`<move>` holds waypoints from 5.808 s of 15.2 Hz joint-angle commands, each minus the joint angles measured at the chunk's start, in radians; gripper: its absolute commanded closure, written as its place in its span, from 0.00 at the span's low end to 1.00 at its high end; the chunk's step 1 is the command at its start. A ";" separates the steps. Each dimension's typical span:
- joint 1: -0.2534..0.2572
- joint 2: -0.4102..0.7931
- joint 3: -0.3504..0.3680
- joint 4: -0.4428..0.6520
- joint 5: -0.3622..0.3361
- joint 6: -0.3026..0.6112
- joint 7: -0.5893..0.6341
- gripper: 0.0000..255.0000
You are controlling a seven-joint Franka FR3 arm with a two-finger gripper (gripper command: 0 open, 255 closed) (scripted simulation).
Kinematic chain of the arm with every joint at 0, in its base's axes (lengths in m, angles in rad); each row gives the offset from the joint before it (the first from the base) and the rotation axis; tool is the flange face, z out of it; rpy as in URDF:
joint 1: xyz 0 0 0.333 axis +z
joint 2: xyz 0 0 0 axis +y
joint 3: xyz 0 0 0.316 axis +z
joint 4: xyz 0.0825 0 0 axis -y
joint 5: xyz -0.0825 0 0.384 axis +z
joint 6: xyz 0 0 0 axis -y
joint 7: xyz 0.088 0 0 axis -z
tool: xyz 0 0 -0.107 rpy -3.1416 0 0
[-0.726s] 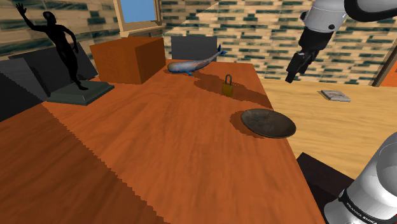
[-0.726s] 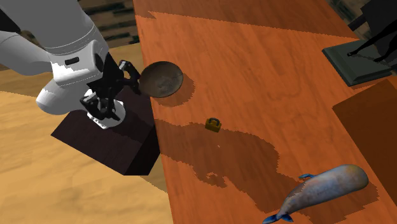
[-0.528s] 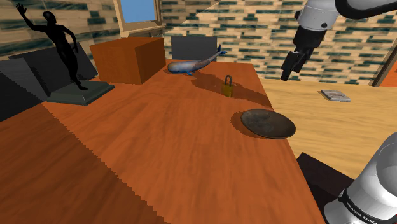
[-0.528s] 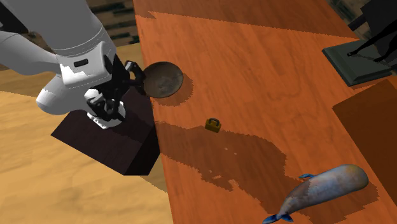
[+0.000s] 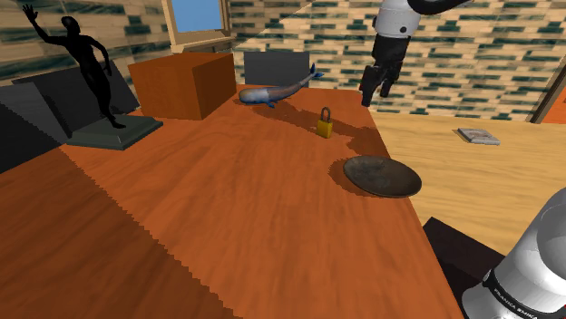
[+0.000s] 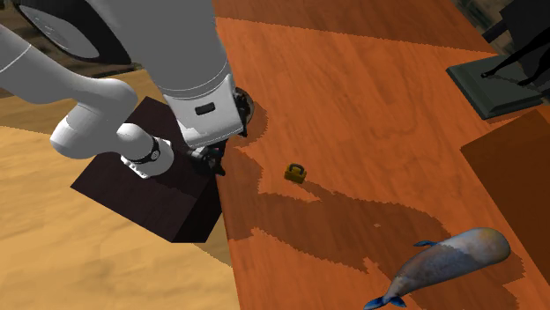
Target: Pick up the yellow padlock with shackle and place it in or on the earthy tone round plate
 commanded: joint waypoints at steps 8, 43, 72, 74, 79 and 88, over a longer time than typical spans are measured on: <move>0.018 0.446 0.029 0.493 0.025 -0.127 0.017 0.00; 0.024 0.526 0.034 0.602 0.026 -0.168 0.020 1.00; 0.110 0.004 0.119 0.308 0.124 -0.389 0.197 1.00; 0.120 -0.047 0.132 0.282 0.140 -0.411 0.222 1.00; 0.128 -0.099 0.137 0.188 0.152 -0.367 0.228 1.00; 0.134 -0.156 0.139 0.014 0.162 -0.250 0.219 1.00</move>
